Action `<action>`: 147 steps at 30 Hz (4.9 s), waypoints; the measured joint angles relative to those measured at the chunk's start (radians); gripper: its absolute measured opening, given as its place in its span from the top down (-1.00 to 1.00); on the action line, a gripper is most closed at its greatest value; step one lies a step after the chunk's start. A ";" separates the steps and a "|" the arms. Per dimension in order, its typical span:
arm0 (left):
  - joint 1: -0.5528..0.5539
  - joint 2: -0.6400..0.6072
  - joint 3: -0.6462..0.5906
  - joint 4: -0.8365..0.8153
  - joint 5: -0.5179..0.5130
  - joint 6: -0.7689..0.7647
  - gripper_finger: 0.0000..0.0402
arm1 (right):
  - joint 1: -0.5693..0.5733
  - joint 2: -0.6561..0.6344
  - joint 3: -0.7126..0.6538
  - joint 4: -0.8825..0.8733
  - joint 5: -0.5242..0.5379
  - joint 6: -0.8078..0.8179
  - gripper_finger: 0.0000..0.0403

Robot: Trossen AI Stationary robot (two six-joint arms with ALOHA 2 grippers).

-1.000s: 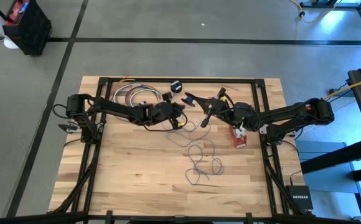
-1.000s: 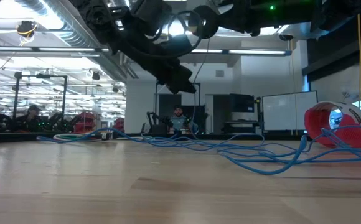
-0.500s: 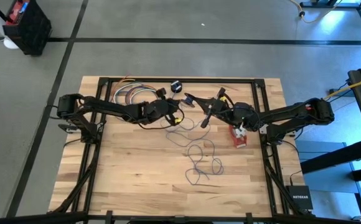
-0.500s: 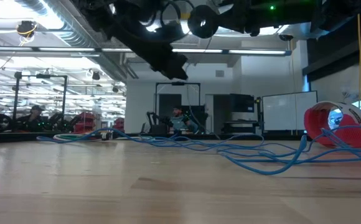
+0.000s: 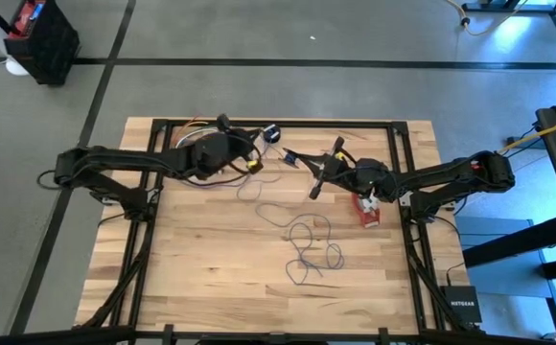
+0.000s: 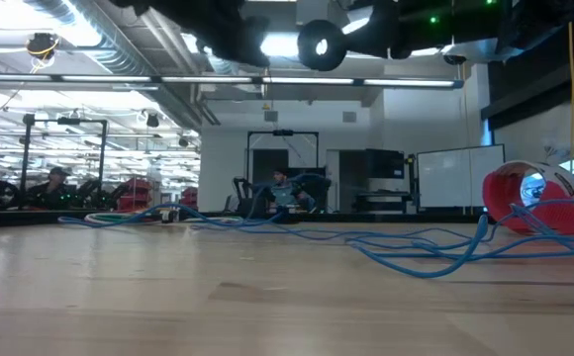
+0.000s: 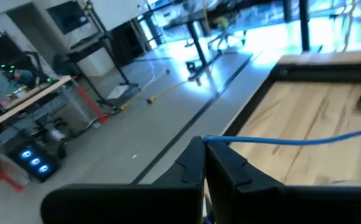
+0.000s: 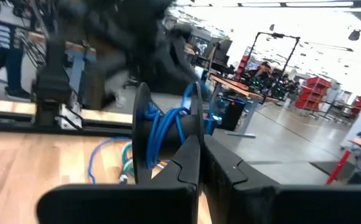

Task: Coil cords
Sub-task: Coil the blue wire onto the spool

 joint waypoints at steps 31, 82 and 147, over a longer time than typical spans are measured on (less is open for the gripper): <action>-0.125 0.000 0.066 0.044 0.160 -0.124 1.00 | -0.066 0.000 0.000 -0.119 0.191 -0.049 0.94; -0.156 0.382 0.188 0.358 0.279 -0.024 1.00 | -0.066 0.000 0.000 -0.002 -0.104 0.194 0.94; -0.002 0.402 -0.085 0.493 0.579 -0.271 0.23 | -0.065 -0.106 0.001 -0.082 -0.146 0.219 0.94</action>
